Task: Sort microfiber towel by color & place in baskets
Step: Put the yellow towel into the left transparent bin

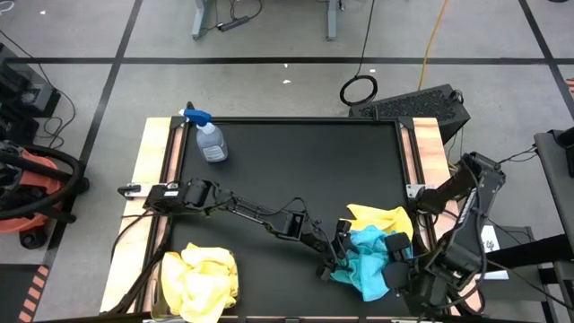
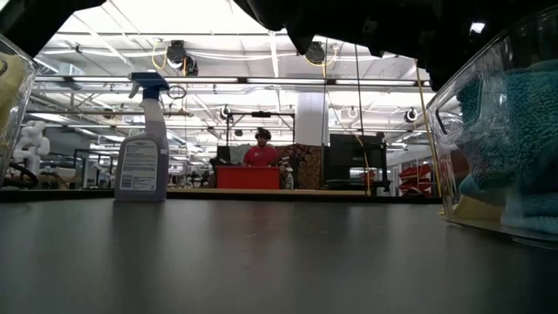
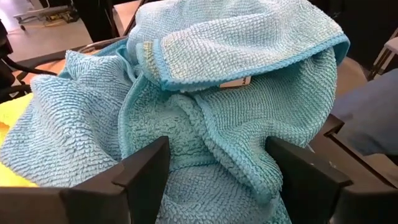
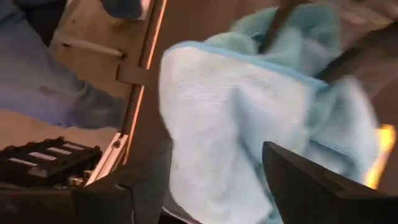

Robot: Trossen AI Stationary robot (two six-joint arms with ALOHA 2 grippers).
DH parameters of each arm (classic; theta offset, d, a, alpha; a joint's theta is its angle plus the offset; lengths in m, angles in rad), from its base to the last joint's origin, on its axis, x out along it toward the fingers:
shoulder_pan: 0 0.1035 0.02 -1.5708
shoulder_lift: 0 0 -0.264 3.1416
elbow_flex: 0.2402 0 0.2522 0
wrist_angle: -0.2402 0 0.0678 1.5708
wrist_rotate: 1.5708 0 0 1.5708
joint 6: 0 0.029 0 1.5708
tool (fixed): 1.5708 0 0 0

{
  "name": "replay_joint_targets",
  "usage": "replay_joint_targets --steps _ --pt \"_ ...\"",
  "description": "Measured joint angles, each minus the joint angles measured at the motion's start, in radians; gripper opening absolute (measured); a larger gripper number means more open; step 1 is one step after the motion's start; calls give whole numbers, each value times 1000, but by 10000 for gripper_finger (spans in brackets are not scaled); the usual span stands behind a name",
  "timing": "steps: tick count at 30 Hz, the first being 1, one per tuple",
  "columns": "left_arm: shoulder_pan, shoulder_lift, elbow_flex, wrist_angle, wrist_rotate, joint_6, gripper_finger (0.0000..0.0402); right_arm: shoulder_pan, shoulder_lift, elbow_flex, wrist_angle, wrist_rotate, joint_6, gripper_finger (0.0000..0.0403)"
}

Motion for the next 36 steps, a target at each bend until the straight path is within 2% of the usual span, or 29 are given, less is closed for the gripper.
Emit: replay_joint_targets --steps 7,13,18,26,30,36 --pt "0 0 0 7 0 0 271 -2 0 46 -297 218 127 218" --pt "-1 0 0 3 -1 0 271 -58 -27 31 -296 334 124 204" --pt "-2 0 11 3 -4 0 271 -131 -71 -24 -292 352 114 211" --pt "-14 -6 73 -71 -7 4 271 -232 -175 -237 -248 344 147 243" --pt "-19 -21 112 -169 -9 11 271 -279 -265 -359 -161 295 125 253" --pt "-17 -63 126 -327 -71 18 271 -387 -416 -536 -24 203 161 254"
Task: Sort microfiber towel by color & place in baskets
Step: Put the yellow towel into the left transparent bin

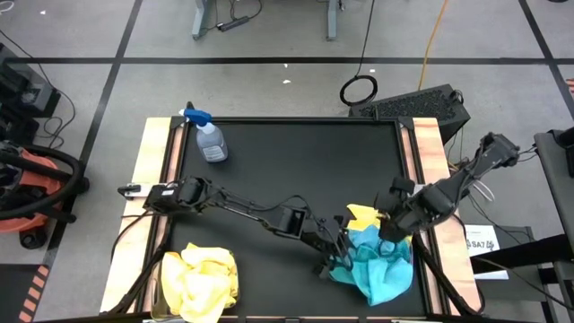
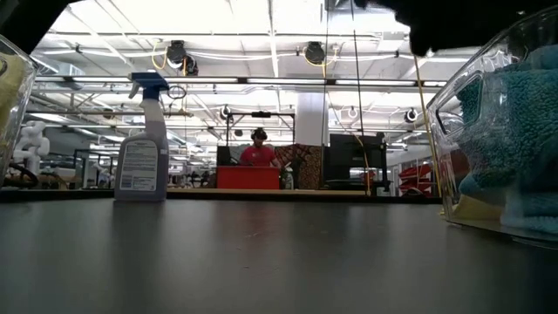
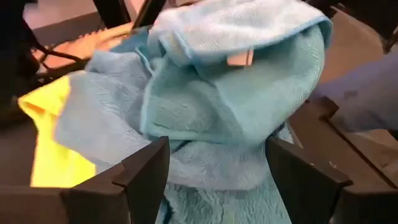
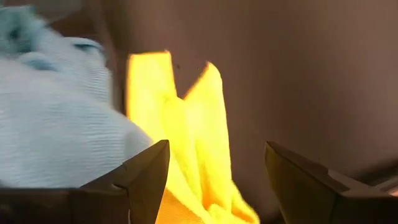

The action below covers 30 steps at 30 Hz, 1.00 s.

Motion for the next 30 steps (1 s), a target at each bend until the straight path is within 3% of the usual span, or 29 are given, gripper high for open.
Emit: replay_joint_targets --steps 5,13,17,24,30 --pt "-12 -52 0 -61 -5 19 271 -119 -73 -113 18 -95 127 254" --pt "-34 -88 0 -108 -11 45 271 -258 -108 -223 116 -194 134 254" --pt "-42 -91 0 -149 -12 45 271 -331 -100 -269 188 -296 115 254" --pt "-50 -91 0 -195 -17 45 271 -450 -59 -352 221 -365 56 254" --pt "-50 -91 0 -224 -17 45 271 -526 0 -437 405 -481 12 254"
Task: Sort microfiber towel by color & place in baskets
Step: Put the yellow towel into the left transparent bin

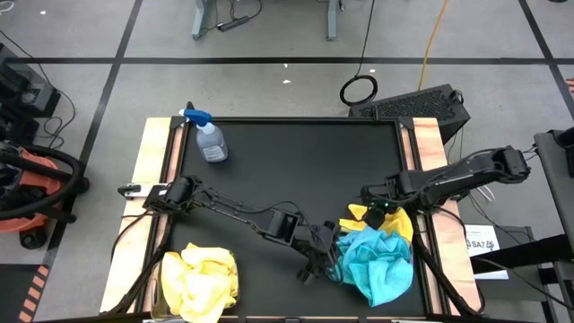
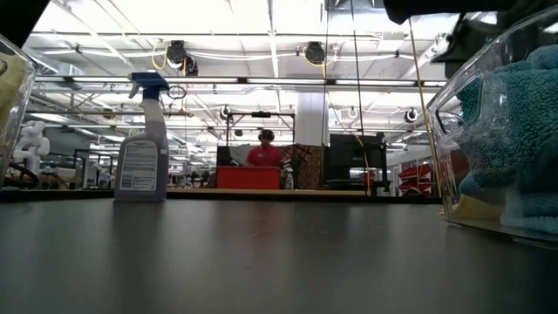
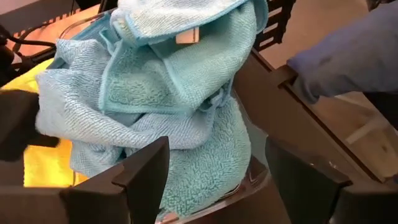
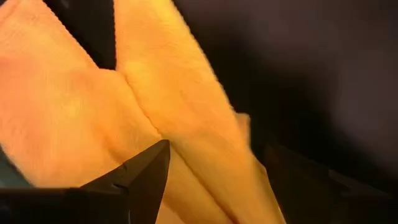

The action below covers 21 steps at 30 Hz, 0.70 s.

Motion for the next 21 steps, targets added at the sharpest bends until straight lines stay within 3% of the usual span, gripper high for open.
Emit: replay_joint_targets --steps 8,11,15,19,21 --pt "0 0 0 -38 0 0 271 -47 108 -49 111 -76 -71 251" --pt "0 0 0 -51 0 0 271 -54 132 -48 120 -83 -95 229" --pt "0 0 0 -55 -2 0 271 -62 144 -43 139 -94 -146 154" --pt "0 -15 -1 -71 -44 1 271 -61 146 -20 158 -98 -210 37" --pt "0 -35 -1 -106 -85 2 271 -61 142 0 166 -73 -241 15"
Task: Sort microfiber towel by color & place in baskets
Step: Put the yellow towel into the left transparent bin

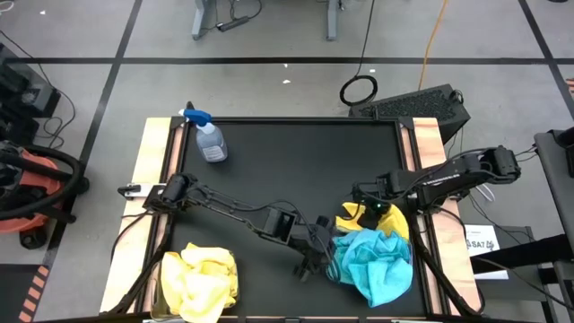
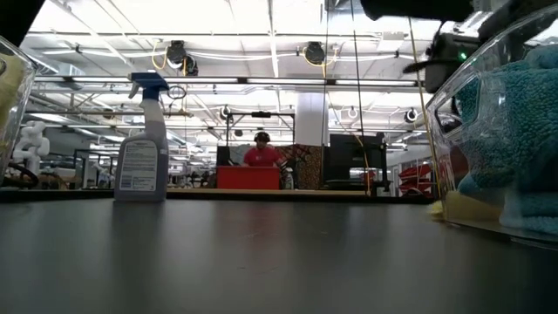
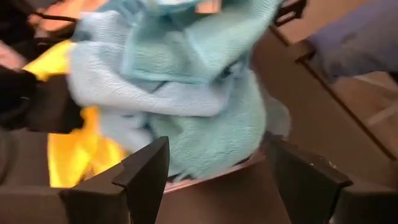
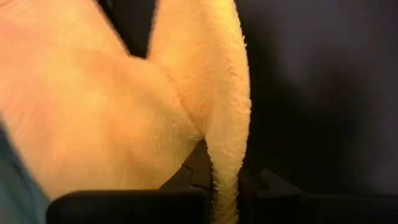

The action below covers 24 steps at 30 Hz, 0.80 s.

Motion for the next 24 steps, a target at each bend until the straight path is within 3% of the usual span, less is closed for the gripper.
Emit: replay_joint_targets --steps 18,24 --pt "5 -259 0 -350 -519 -110 271 56 -77 395 -130 165 -244 1" --pt "4 -384 -1 -391 -603 -164 271 107 -91 529 -129 229 -315 1"
